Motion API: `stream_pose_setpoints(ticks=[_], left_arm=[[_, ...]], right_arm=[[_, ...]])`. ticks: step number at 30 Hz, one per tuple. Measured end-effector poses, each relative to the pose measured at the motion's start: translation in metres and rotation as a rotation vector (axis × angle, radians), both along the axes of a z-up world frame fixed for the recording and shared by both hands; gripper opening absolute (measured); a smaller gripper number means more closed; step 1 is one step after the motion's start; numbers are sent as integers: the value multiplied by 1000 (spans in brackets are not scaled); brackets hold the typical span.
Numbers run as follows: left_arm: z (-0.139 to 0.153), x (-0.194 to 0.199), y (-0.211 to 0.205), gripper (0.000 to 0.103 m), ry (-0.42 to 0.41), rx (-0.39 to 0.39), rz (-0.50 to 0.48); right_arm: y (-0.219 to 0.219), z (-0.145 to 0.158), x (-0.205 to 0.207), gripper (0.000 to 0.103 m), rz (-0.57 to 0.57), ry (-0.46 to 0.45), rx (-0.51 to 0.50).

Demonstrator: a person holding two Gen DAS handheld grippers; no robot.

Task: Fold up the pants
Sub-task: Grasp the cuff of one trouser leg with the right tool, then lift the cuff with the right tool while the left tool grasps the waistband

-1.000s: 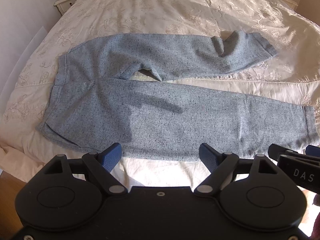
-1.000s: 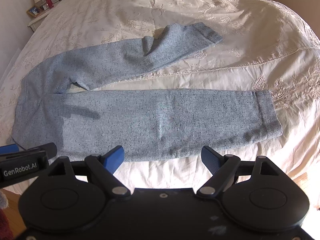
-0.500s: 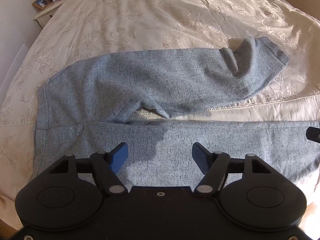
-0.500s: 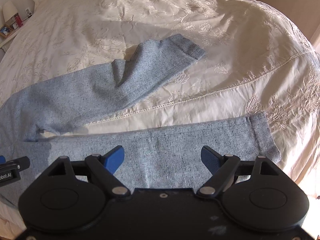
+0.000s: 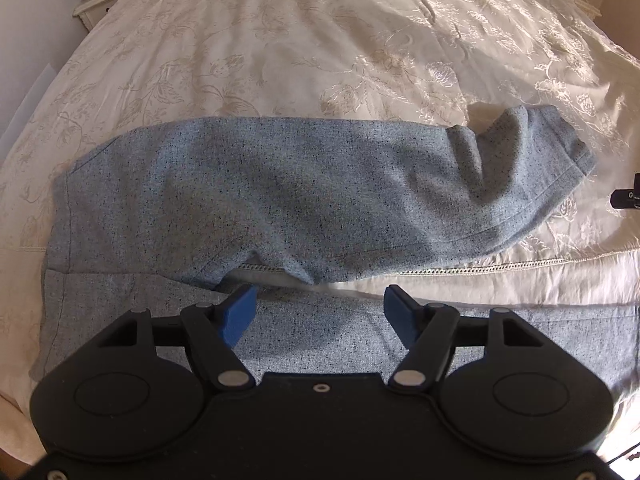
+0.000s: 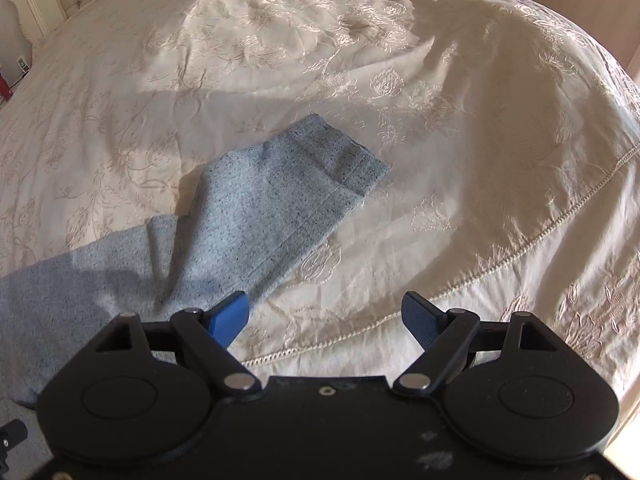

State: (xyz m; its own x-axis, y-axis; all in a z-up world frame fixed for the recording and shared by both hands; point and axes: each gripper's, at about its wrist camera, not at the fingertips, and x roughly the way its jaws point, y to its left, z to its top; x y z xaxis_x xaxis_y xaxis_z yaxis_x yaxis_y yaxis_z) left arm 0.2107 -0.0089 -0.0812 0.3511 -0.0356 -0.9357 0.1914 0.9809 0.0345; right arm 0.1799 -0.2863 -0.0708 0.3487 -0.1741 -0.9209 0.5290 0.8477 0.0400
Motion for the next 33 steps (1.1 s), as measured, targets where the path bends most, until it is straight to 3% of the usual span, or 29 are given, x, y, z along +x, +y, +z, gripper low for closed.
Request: stream_pose_setpoints(ticks=[1, 2, 3, 5, 6, 8, 12, 20, 24, 27, 29, 30, 31, 33], left_arm=[[0, 0, -1, 71, 5, 0, 20], [-1, -1, -3, 71, 7, 2, 37], [-2, -1, -5, 71, 9, 7, 50], [-4, -2, -9, 71, 13, 23, 71], [-4, -3, -12, 71, 13, 31, 83], [-5, -4, -15, 71, 12, 43, 109], [-6, -6, -20, 71, 16, 61, 157], [-8, -12, -33, 71, 29, 95, 197], [-6, -12, -37, 71, 29, 104, 204], [-9, -10, -41, 71, 35, 112, 198], [-10, -9, -45, 71, 36, 119, 190], [-11, -8, -47, 71, 34, 122, 186], [-11, -7, -48, 71, 32, 124, 182], [-12, -6, -51, 71, 26, 123, 173]], right_arm=[[-11, -6, 10, 83, 1, -2, 0], [-21, -13, 20, 72, -2, -5, -7], [-29, -18, 28, 49, -1, 1, -5], [-52, -32, 44, 29, -10, -7, 41], [-62, -39, 50, 31, -34, -8, 49], [-81, -53, 62, 45, -83, 6, 49], [-118, -80, 83, 51, -148, 19, 106], [-143, -122, 114, 56, -164, 91, 141], [-149, -129, 113, 59, -213, 59, 189], [-147, -130, 114, 58, -174, 40, 252], [-140, -124, 116, 46, -118, 29, 236], [-135, -119, 117, 14, -89, 41, 205], [-130, -114, 117, 7, -61, 53, 175], [-120, -93, 109, 5, -8, 28, 114]])
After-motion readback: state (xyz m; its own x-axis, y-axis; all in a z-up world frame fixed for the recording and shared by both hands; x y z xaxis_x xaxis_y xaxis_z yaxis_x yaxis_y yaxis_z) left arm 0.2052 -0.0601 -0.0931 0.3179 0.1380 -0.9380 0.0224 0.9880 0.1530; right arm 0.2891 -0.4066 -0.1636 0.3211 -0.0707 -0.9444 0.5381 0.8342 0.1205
